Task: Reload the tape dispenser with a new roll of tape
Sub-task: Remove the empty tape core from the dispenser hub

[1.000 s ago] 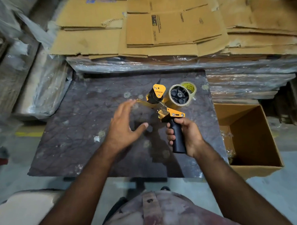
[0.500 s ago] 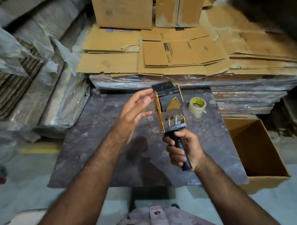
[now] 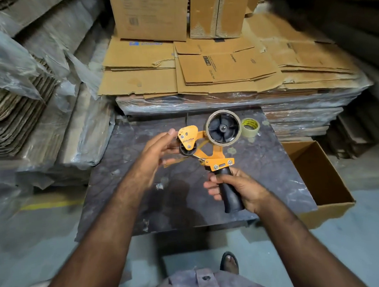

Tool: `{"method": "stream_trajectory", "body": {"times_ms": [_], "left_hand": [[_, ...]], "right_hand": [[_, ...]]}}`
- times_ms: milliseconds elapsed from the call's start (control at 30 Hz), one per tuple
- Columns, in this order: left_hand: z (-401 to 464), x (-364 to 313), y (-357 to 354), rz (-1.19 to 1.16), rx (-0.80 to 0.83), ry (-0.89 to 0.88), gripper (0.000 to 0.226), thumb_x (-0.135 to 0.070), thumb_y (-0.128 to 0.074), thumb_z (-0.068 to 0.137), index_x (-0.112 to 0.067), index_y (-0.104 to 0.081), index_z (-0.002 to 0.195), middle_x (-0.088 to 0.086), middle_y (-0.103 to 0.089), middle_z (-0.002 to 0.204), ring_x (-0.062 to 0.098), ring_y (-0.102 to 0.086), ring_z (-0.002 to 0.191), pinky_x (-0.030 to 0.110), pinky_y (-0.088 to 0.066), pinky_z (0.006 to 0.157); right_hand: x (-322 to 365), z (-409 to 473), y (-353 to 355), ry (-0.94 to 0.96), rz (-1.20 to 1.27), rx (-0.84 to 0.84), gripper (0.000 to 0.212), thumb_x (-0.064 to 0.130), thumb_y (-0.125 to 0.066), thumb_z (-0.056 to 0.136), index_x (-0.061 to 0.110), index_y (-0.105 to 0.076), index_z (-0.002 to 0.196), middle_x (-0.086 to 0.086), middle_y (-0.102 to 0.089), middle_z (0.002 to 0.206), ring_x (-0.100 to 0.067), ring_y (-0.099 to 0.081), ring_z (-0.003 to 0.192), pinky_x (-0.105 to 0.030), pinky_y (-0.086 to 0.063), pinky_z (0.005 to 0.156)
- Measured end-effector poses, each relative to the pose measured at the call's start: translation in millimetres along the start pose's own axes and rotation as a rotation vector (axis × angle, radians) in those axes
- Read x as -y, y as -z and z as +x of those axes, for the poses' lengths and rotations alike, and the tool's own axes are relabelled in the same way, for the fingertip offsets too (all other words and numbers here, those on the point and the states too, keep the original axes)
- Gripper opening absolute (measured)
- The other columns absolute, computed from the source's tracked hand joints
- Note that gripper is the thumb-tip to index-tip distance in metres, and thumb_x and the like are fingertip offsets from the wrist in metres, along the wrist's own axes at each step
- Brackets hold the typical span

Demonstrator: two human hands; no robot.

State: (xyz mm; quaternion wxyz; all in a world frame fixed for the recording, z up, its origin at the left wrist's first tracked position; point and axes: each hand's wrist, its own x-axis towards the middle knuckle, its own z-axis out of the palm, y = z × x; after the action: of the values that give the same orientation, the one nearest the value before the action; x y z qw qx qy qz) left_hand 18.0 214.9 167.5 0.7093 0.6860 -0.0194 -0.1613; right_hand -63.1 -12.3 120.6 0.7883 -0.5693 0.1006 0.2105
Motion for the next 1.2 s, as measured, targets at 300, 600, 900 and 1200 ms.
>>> {"method": "stream_trajectory", "body": {"times_ms": [300,600,900,1200], "left_hand": [[-24,39,18,0.56,0.001,-0.247,0.083,-0.061,-0.082,0.065,-0.035,-0.051,0.137,-0.012,-0.062,0.136,0.005,-0.056,0.125,0.033,-0.044,0.105],[-28,37,5,0.877,-0.171,-0.739,0.065,-0.056,-0.08,0.072,-0.024,-0.058,0.124,-0.004,-0.051,0.146,0.018,-0.05,0.133,0.044,-0.04,0.106],[-19,33,-9,0.831,-0.123,-0.708,0.045,-0.053,-0.073,0.078,-0.026,-0.067,0.113,-0.005,-0.053,0.141,0.014,-0.051,0.13,0.051,-0.044,0.102],[5,-23,-12,0.758,-0.013,-0.638,0.088,-0.059,-0.08,0.073,-0.025,-0.043,0.145,-0.003,-0.042,0.149,0.015,-0.042,0.138,0.045,-0.04,0.113]], "right_hand": [[-24,-12,-35,0.053,0.028,-0.11,0.011,0.014,-0.065,0.095,0.008,-0.055,0.098,-0.006,-0.052,0.065,-0.015,-0.045,0.049,-0.026,-0.042,0.044],[-15,-14,-37,0.082,0.05,-0.201,0.013,0.015,-0.065,0.094,0.012,-0.057,0.085,-0.006,-0.051,0.064,-0.017,-0.043,0.05,-0.027,-0.041,0.044],[-15,-15,-37,0.066,-0.004,-0.245,0.011,0.017,-0.065,0.095,0.012,-0.059,0.087,-0.005,-0.052,0.064,-0.017,-0.044,0.05,-0.029,-0.041,0.047],[-4,-24,-32,0.061,-0.106,-0.217,0.011,0.015,-0.065,0.094,0.01,-0.058,0.087,-0.007,-0.052,0.063,-0.017,-0.043,0.049,-0.03,-0.041,0.046]]}}
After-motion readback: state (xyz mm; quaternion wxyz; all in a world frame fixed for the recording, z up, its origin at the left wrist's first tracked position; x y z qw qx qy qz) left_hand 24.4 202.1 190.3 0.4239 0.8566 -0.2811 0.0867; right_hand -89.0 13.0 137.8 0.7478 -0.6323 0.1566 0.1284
